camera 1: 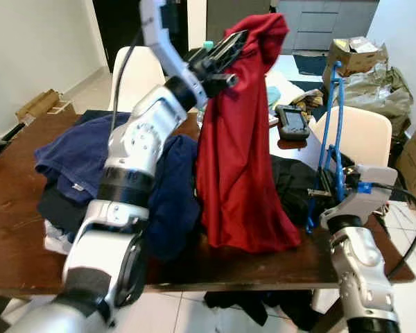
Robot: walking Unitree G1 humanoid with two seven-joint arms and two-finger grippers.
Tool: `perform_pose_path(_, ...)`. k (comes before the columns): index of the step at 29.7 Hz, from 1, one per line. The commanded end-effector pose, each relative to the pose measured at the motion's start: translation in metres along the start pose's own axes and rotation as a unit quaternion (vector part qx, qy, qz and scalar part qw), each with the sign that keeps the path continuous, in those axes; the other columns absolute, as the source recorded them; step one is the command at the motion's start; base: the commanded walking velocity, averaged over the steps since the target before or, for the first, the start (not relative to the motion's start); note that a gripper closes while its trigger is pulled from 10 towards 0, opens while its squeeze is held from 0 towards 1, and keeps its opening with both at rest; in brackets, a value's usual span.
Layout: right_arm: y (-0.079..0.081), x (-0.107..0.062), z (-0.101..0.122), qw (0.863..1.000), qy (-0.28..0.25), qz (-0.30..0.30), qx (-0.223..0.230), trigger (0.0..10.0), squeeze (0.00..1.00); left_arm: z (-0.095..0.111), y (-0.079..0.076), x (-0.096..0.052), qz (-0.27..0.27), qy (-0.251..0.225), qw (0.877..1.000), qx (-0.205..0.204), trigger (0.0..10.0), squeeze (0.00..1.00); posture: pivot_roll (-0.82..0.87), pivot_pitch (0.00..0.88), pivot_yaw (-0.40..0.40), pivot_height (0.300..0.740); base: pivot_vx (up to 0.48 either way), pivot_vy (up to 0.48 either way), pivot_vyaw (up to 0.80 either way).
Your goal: Hang hanger
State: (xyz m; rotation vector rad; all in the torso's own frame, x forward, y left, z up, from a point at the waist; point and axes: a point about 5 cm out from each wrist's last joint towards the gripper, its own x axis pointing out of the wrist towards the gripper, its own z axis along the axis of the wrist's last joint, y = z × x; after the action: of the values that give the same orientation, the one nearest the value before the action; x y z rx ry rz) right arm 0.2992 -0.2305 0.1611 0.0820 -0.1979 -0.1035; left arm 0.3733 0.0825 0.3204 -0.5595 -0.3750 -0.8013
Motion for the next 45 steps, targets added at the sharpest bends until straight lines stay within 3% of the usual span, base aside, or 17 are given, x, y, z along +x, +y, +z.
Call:
perform_pose_path(1, 0.000, -0.007, -0.020, 0.998, 0.055, 0.001, 0.000, 10.0, 0.00, 0.005, 0.021, -0.023, 0.053, 0.000, 0.998, 0.017, 0.0, 0.00, 0.10, 0.063, 0.008, 0.740, 0.000, 0.000, 0.00)
perform_pose_path(2, 0.000, -0.007, -0.020, 0.998, 0.055, 0.001, 0.000, 10.0, 0.00, 0.005, 0.021, -0.023, 0.053, 0.000, 0.998, 0.017, 0.0, 0.00, 0.10, 0.063, 0.008, 0.740, 0.000, 0.000, 0.00)
perform_pose_path(3, 0.000, -0.006, -0.020, 0.998, 0.057, 0.003, -0.001, 10.0, 0.00, 0.004, 0.040, -0.046, 0.104, 0.009, 0.994, 0.037, 0.0, 0.00, 0.10, 0.067, 0.002, 0.740, 0.000, 0.000, 0.00)
perform_pose_path(5, 0.000, -0.006, -0.020, 0.998, 0.059, 0.006, -0.002, 10.0, 0.00, 0.005, 0.053, -0.064, 0.141, 0.019, 0.988, 0.056, 0.0, 0.00, 0.11, 0.068, -0.003, 0.740, 0.000, 0.000, 0.00)
perform_pose_path(12, 0.002, -0.003, -0.021, 0.998, 0.063, 0.014, -0.005, 10.0, 0.00, -0.007, 0.058, -0.083, 0.156, 0.071, 0.979, 0.112, 0.0, 0.00, 0.11, 0.065, -0.007, 0.740, 0.000, 0.000, 0.00)
perform_pose_path(14, 0.002, -0.003, -0.021, 0.998, 0.063, 0.014, -0.005, 10.0, 0.00, -0.007, 0.058, -0.083, 0.156, 0.071, 0.979, 0.112, 0.0, 0.00, 0.11, 0.065, -0.007, 0.740, 0.000, 0.000, 0.00)
perform_pose_path(20, 0.000, -0.003, -0.019, 0.998, 0.061, 0.013, -0.010, 10.0, 0.00, -0.059, 0.031, -0.081, 0.084, 0.148, 0.982, 0.080, 0.0, 0.00, 0.09, 0.061, -0.004, 0.740, 0.000, 0.000, 0.00)
perform_pose_path(21, -0.002, -0.004, -0.019, 0.998, 0.062, 0.010, -0.011, 10.0, 0.00, -0.078, -0.010, -0.065, -0.019, 0.155, 0.987, 0.020, 0.0, 0.00, 0.09, 0.061, -0.006, 0.740, 0.000, 0.000, 0.00)
perform_pose_path(23, -0.002, -0.004, -0.019, 0.998, 0.062, 0.010, -0.011, 10.0, 0.00, -0.078, -0.010, -0.065, -0.019, 0.155, 0.987, 0.020, 0.0, 0.00, 0.09, 0.061, -0.006, 0.740, 0.000, 0.000, 0.00)
perform_pose_path(24, 0.000, -0.004, -0.019, 0.998, 0.062, 0.011, -0.011, 10.0, 0.00, -0.081, -0.045, -0.049, -0.106, 0.149, 0.983, 0.000, 0.1, 0.00, 0.09, 0.062, -0.003, 0.740, 0.000, 0.000, 0.00)
perform_pose_path(25, 0.001, -0.003, -0.018, 0.998, 0.062, 0.013, -0.010, 10.0, 0.00, -0.083, -0.051, -0.043, -0.116, 0.151, 0.982, 0.000, 0.4, 0.00, 0.09, 0.061, 0.002, 0.740, 0.000, 0.000, 0.00)
perform_pose_path(31, 0.002, -0.003, -0.018, 0.998, 0.060, 0.013, -0.009, 10.0, 0.00, -0.098, -0.047, -0.037, -0.090, 0.170, 0.981, 0.005, 0.0, 0.00, 0.09, 0.065, 0.007, 0.740, 0.000, 0.000, 0.00)
perform_pose_path(34, 0.002, -0.005, -0.019, 0.998, 0.061, 0.010, -0.009, 10.0, 0.00, -0.118, -0.028, -0.041, -0.013, 0.206, 0.978, 0.022, 0.0, 0.00, 0.08, 0.070, 0.014, 0.740, 0.000, 0.000, 0.00)
perform_pose_path(35, 0.001, -0.007, -0.019, 0.998, 0.061, 0.007, -0.008, 10.0, 0.00, -0.132, -0.010, -0.050, 0.059, 0.239, 0.969, 0.038, 2.4, 0.00, 0.08, 0.074, 0.015, 0.740, 0.000, 0.000, 0.00)
perform_pose_path(42, 0.000, -0.007, -0.018, 0.998, 0.061, 0.006, -0.009, 10.0, 0.00, -0.145, 0.013, -0.068, 0.149, 0.279, 0.948, 0.042, 2.9, 0.00, 0.08, 0.076, 0.014, 0.740, 0.000, 0.000, 0.00)
perform_pose_path(43, 0.000, -0.007, -0.018, 0.998, 0.062, 0.006, -0.009, 10.0, 0.00, -0.149, 0.020, -0.074, 0.173, 0.290, 0.941, 0.029, 10.0, 0.00, 0.08, 0.077, 0.015, 0.740, 0.000, 0.000, 0.00)
perform_pose_path(45, 0.000, -0.007, -0.018, 0.998, 0.062, 0.006, -0.009, 10.0, 0.00, -0.151, 0.023, -0.076, 0.182, 0.293, 0.938, 0.016, 10.0, 0.00, 0.08, 0.077, 0.015, 0.740, 0.000, 0.000, 0.00)
